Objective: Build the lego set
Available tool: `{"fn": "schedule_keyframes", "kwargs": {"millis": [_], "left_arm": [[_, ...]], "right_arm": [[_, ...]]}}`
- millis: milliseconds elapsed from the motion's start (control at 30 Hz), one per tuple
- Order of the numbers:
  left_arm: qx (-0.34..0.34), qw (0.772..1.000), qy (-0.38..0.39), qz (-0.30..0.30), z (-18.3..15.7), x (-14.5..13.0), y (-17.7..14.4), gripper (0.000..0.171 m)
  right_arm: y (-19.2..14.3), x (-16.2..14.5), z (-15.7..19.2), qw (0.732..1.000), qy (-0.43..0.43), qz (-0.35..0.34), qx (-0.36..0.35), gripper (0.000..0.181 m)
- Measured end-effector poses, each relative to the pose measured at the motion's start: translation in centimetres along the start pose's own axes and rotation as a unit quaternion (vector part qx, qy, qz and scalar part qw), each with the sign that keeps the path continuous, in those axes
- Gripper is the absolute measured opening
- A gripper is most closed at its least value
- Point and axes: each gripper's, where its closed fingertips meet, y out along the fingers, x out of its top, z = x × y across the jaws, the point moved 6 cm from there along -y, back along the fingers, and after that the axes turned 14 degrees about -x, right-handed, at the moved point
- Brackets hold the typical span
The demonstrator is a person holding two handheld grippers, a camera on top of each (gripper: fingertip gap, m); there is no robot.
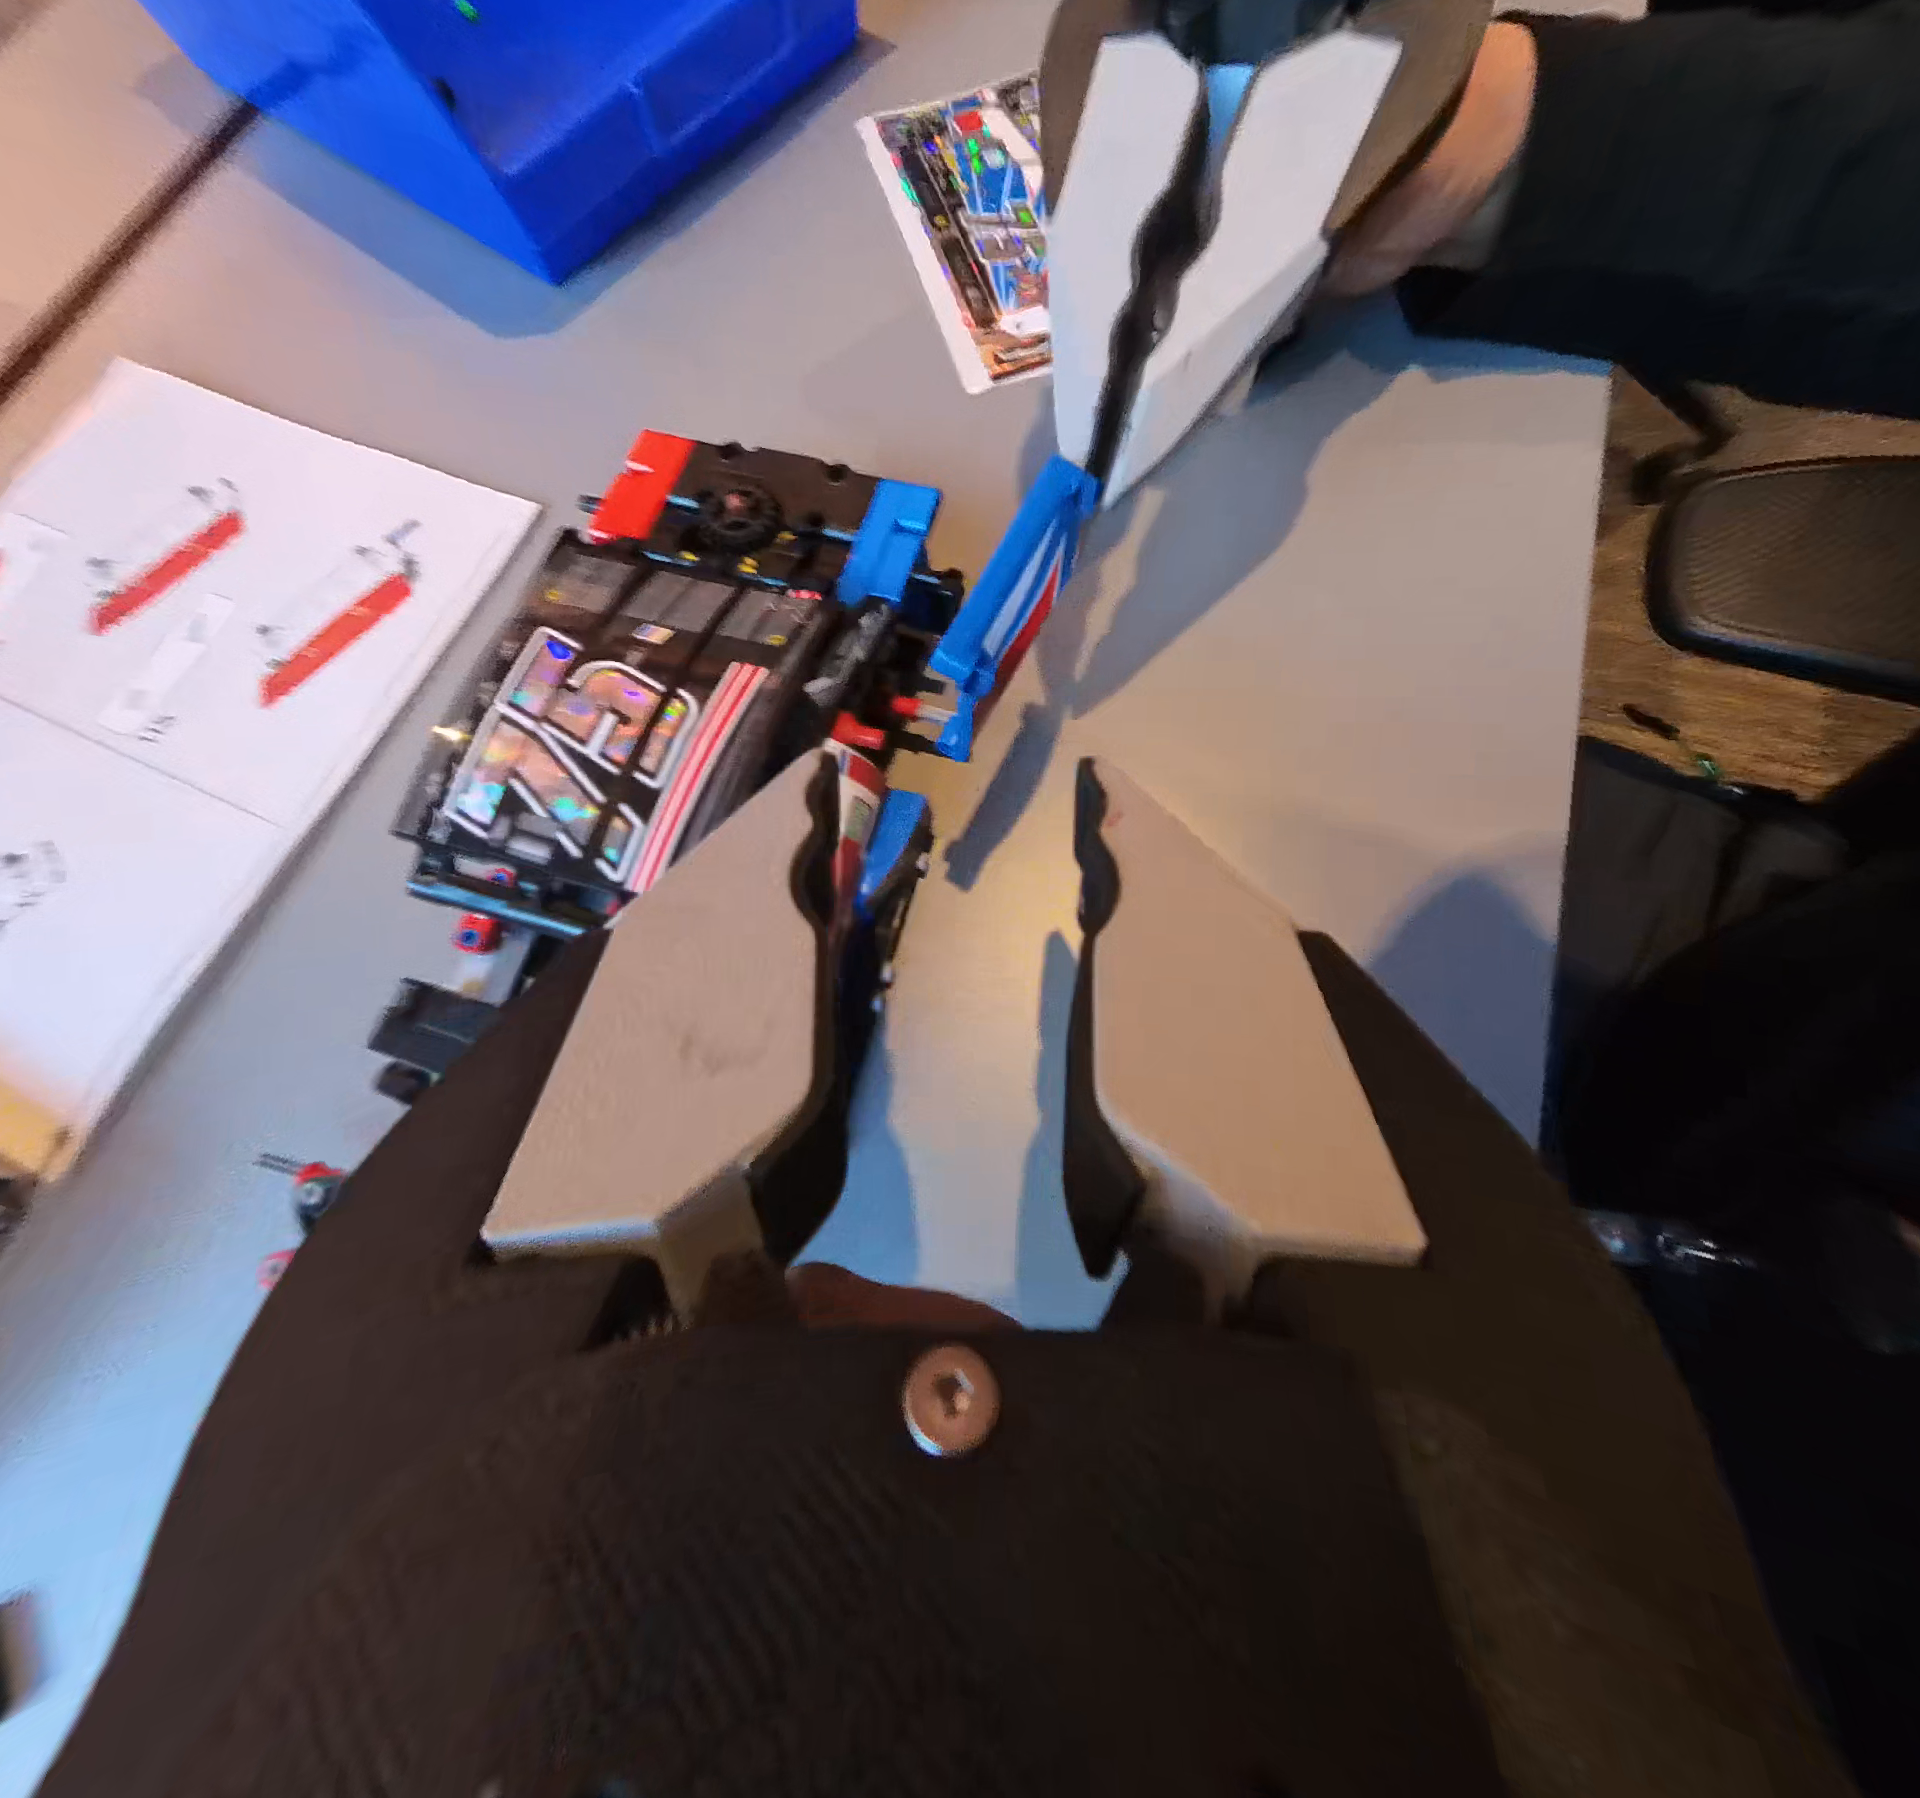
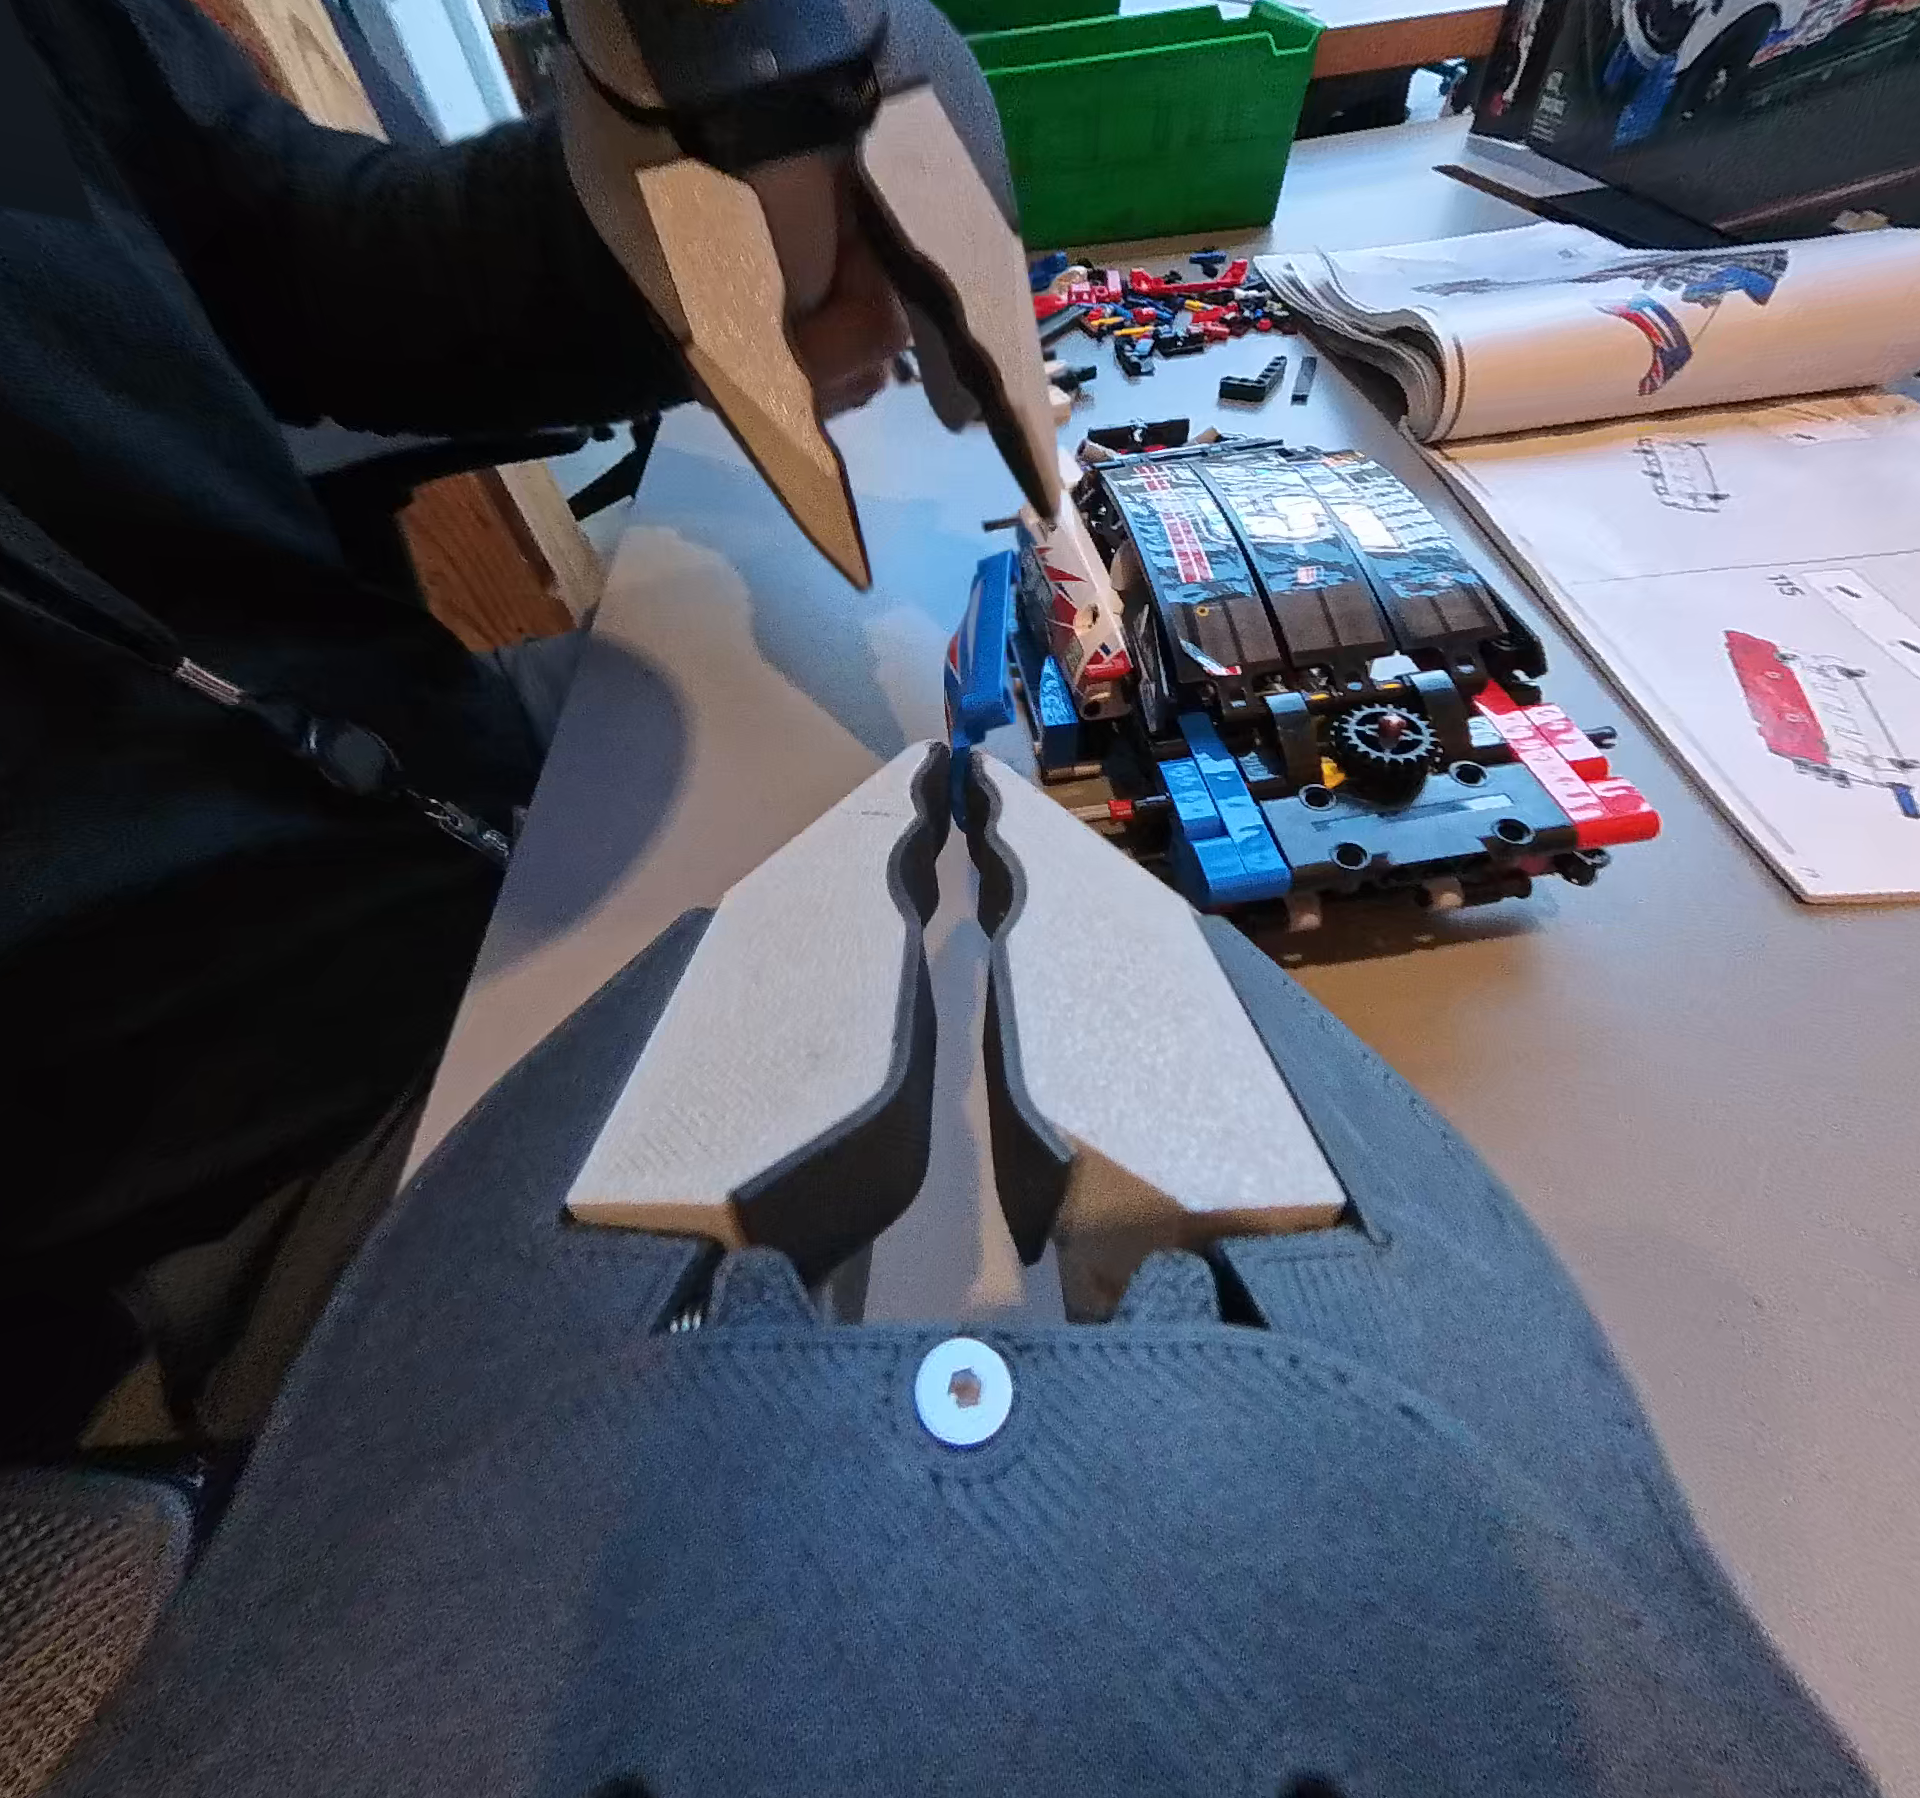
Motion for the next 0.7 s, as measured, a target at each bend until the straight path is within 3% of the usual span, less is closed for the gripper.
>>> {"fn": "schedule_keyframes", "kwargs": {"millis": [100, 333, 433, 567, 700], "left_arm": [[-0.01, 1.0, -0.014, 0.009, -0.1, -1.1, 1.2, 0.038], [-0.044, 0.998, -0.042, -0.016, -0.5, -1.5, 3.0, 0.007], [-0.057, 0.997, -0.051, -0.026, -0.6, -1.7, 3.3, 0.005], [-0.051, 0.997, -0.05, -0.001, -0.3, -2.9, 4.1, 0.004], [-0.065, 0.996, -0.062, 0.01, 0.1, -3.4, 4.4, 0.004]], "right_arm": [[0.2, 0.0, 0.3, 1.0, 0.005, 0.001, 0.012, 0.0], [0.2, 0.0, 0.4, 1.0, 0.016, 0.004, 0.022, 0.0], [0.3, -0.3, 0.1, 1.0, 0.01, 0.02, 0.005, 0.0], [0.4, -0.3, 0.1, 0.996, -0.048, 0.049, -0.056, 0.015], [1.6, 0.4, 1.6, 0.968, -0.189, 0.09, -0.136, 0.03]]}}
